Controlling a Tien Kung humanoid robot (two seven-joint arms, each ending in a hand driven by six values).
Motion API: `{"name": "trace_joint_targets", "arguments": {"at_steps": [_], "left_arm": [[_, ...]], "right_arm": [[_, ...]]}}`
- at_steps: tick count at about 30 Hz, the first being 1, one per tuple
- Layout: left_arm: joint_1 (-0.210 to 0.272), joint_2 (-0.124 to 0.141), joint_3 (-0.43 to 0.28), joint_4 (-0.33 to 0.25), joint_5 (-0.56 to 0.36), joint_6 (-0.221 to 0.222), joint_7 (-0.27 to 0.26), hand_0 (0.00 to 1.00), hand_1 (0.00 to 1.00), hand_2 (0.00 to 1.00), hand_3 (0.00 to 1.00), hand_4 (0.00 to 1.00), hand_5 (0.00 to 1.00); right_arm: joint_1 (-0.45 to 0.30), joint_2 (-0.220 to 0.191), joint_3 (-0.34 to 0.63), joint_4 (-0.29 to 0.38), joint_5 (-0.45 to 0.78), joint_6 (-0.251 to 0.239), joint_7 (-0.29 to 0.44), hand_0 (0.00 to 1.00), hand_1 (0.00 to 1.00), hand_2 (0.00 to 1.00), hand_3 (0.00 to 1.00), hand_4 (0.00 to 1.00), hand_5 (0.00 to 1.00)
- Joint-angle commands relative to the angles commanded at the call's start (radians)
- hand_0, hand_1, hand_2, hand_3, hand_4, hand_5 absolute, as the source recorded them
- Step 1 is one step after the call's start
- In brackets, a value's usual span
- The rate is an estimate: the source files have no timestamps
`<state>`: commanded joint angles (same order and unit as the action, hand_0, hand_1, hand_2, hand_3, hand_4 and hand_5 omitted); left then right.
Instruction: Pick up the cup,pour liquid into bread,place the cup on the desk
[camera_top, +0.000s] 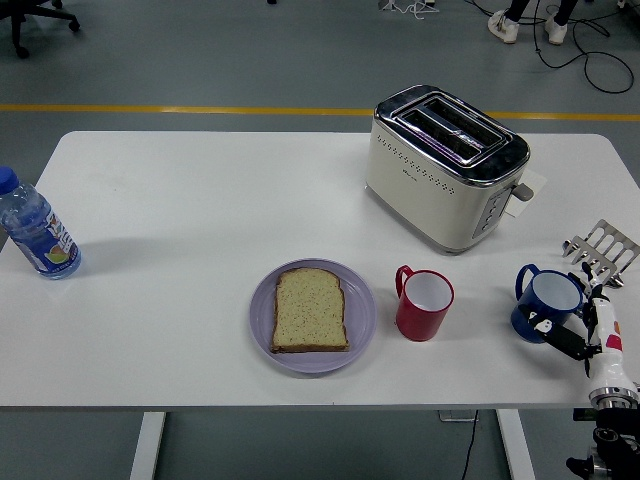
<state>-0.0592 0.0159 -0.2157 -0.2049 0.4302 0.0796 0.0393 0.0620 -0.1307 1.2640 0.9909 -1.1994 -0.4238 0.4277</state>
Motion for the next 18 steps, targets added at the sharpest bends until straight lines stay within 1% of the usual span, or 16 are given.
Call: {"name": "trace_joint_targets", "arguments": {"at_steps": [2,3,12,17,18], "left_arm": [[0.0,0.0,0.001,0.0,-0.001,0.0,0.0,0.64,0.648,0.666,0.566,0.333,0.838],[0.001,0.0,0.002,0.0,-0.001,0.0,0.0,0.639,0.648,0.666,0.566,0.333,0.838],[-0.001,0.0,-0.004,-0.001,0.0,0.0,0.0,0.639,0.649,0.666,0.566,0.334,0.839],[-0.004,0.0,-0.008,-0.001,0.002,0.0,0.0,0.639,0.649,0.667,0.565,0.334,0.839],[-0.005,0.001,-0.008,-0.001,0.003,0.0,0.0,0.639,0.649,0.667,0.565,0.334,0.839]], "right_arm": [[-0.001,0.0,0.001,0.003,-0.001,0.003,-0.002,0.78,0.691,0.945,0.998,0.889,0.021],[-0.002,0.0,0.002,0.003,-0.003,0.008,-0.006,0.797,0.703,0.956,0.998,0.895,0.012],[0.0,0.003,0.007,0.003,-0.012,0.028,-0.017,0.799,0.707,0.963,0.998,0.908,0.02],[0.003,0.004,0.009,0.006,-0.013,0.027,-0.013,0.8,0.72,0.974,0.998,0.912,0.007],[0.004,0.005,0.012,0.007,-0.012,0.017,0.001,0.8,0.72,0.974,0.998,0.912,0.007]]}}
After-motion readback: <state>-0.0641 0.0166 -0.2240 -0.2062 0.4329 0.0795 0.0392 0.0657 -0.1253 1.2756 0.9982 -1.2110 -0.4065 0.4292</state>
